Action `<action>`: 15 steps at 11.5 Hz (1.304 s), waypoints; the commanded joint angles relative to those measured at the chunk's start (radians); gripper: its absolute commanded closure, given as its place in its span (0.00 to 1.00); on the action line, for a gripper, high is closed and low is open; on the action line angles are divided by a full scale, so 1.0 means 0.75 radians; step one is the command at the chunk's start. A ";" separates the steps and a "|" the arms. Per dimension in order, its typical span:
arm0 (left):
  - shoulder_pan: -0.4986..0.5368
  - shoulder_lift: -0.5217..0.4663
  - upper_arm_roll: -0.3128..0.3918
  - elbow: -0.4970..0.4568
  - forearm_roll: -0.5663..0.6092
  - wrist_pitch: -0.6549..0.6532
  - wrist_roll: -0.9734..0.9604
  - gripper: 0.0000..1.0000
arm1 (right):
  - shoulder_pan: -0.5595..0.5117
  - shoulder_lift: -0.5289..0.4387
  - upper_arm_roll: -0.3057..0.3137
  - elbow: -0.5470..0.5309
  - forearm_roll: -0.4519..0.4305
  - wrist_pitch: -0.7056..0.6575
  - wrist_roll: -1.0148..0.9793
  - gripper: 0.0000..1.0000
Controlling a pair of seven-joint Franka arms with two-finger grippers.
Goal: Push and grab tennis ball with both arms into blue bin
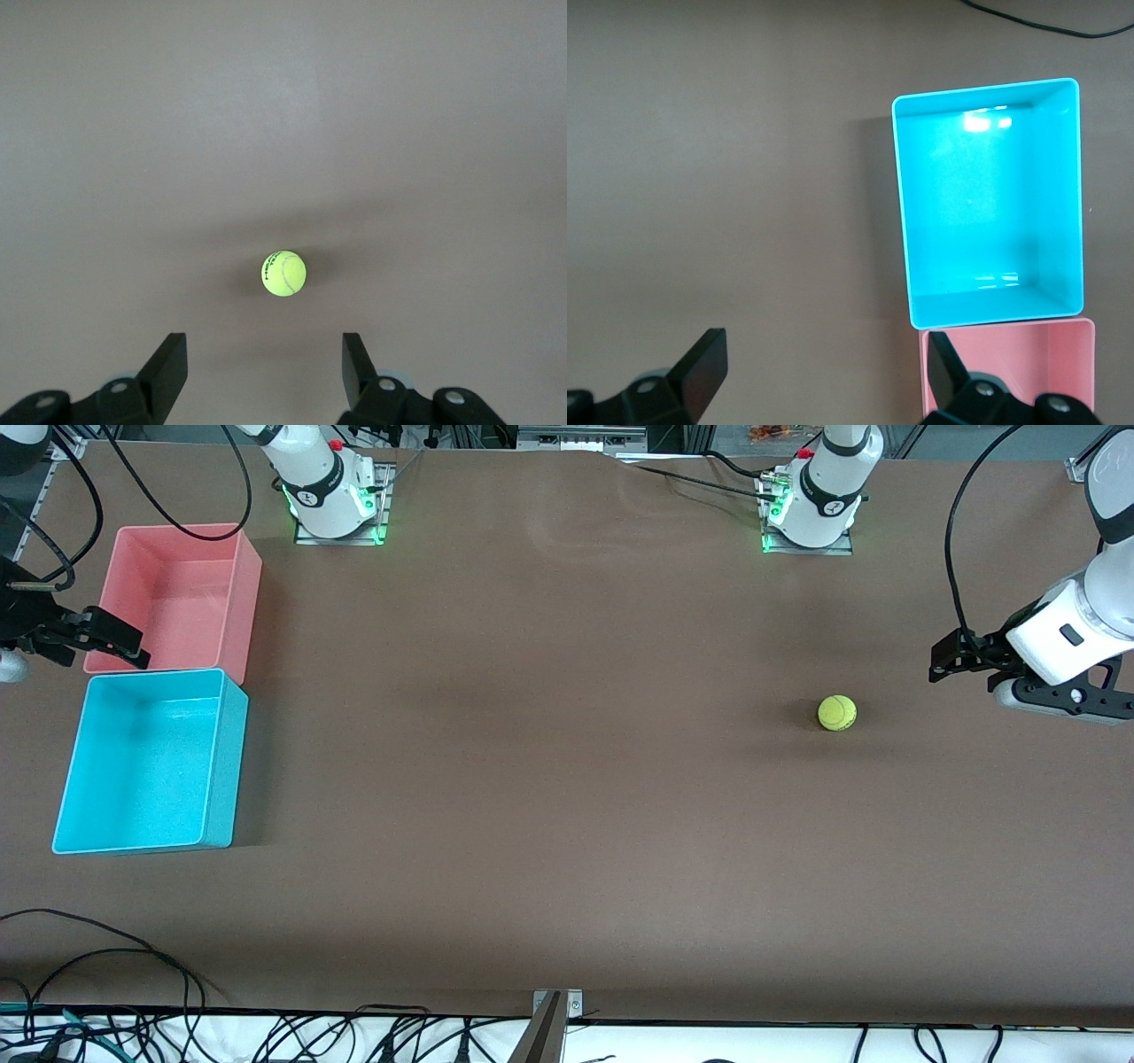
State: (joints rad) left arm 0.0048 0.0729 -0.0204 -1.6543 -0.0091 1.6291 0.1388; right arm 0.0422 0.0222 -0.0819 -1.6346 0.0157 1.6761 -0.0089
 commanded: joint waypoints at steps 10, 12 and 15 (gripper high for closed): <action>0.006 0.003 -0.001 0.017 0.020 -0.049 -0.005 0.94 | -0.007 0.001 0.003 0.024 -0.017 -0.016 -0.002 0.00; 0.008 0.003 0.009 0.017 0.035 -0.074 -0.109 1.00 | -0.007 0.001 0.005 0.024 -0.023 -0.020 -0.002 0.00; 0.126 0.007 0.011 0.005 -0.022 -0.115 -0.258 1.00 | -0.007 0.001 0.005 0.026 -0.023 -0.020 -0.002 0.00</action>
State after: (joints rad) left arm 0.0286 0.0737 -0.0122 -1.6540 -0.0068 1.5635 0.0131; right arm 0.0419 0.0222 -0.0821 -1.6343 0.0156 1.6761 -0.0089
